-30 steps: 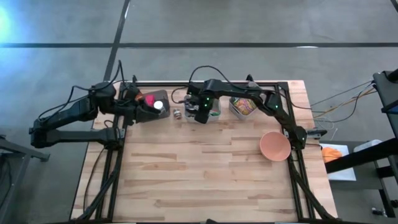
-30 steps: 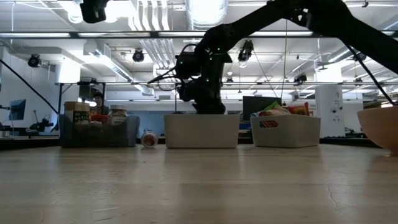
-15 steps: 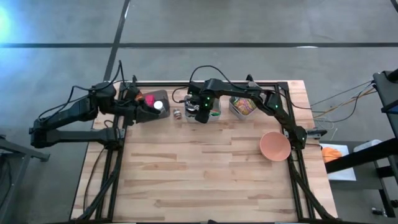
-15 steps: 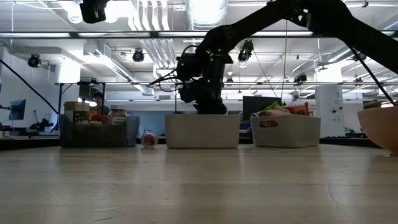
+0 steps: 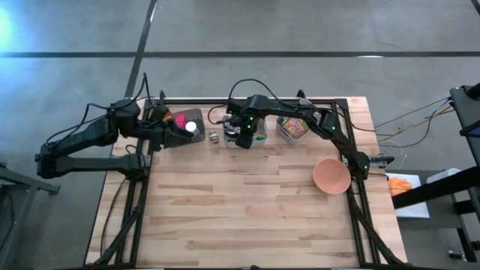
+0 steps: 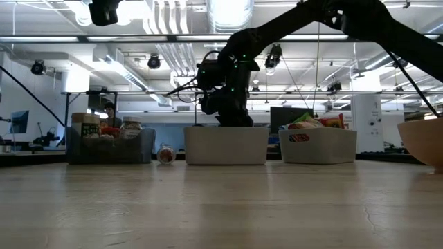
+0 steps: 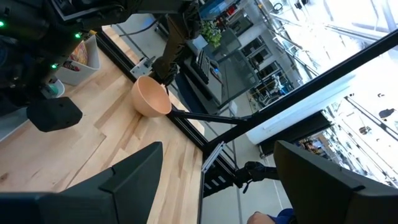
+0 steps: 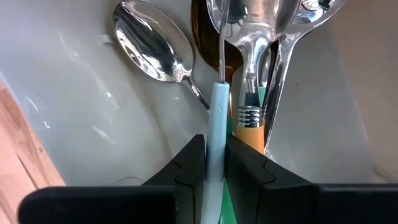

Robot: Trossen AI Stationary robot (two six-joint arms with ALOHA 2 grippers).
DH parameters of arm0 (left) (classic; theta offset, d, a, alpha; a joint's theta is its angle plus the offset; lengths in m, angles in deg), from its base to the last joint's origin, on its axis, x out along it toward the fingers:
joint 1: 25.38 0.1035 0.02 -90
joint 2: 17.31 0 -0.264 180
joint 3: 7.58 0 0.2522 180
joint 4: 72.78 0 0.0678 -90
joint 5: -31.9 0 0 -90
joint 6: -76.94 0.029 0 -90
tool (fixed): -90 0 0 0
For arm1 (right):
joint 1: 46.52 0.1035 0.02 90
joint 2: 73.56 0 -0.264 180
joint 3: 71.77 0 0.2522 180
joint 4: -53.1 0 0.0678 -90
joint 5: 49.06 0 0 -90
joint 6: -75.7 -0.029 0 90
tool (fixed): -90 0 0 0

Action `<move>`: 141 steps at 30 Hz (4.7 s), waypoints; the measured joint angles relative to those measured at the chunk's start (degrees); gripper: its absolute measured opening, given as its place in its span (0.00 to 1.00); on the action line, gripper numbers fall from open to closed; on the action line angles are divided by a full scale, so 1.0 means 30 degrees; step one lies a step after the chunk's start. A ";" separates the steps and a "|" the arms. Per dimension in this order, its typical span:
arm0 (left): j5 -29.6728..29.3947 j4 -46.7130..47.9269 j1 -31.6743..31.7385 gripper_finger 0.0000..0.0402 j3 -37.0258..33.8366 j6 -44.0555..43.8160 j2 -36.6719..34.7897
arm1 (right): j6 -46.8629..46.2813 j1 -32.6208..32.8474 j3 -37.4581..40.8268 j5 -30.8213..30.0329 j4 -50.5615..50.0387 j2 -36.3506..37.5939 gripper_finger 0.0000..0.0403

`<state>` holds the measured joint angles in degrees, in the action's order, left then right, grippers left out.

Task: Pick & Place Food Item
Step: Put the small blue spoon into the right gray bin, then put the brown seasoning bottle into the black bin

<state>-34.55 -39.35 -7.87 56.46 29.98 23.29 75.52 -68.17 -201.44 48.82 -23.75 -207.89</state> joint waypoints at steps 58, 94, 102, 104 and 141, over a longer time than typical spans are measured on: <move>0.0000 0.0473 0.0007 0.78 0.0000 -0.0318 0.0015 | -0.4558 0.0673 -0.2232 0.0845 -0.0497 0.2506 0.61; -0.7000 0.8805 0.0051 0.78 0.3378 1.2431 0.9415 | -0.9078 0.3257 -0.6290 -0.6216 -0.7522 0.8931 0.61; -0.9366 0.8757 0.0109 0.78 0.3985 1.7563 1.1795 | -0.8129 0.3513 -0.6267 -0.6320 -0.8988 0.9646 0.61; -0.9363 0.8470 0.0109 0.78 0.3985 2.0404 1.2252 | -0.7711 0.3614 -0.6220 -0.6480 -0.8974 0.9653 0.61; -1.1551 0.5470 0.1306 0.78 0.3744 4.3136 1.9703 | -0.7424 0.6645 -0.6144 -0.6484 -0.8976 1.0644 0.61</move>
<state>-69.20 -22.95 -3.95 67.70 159.39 82.40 53.24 -48.23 -219.88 29.37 -50.68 -175.95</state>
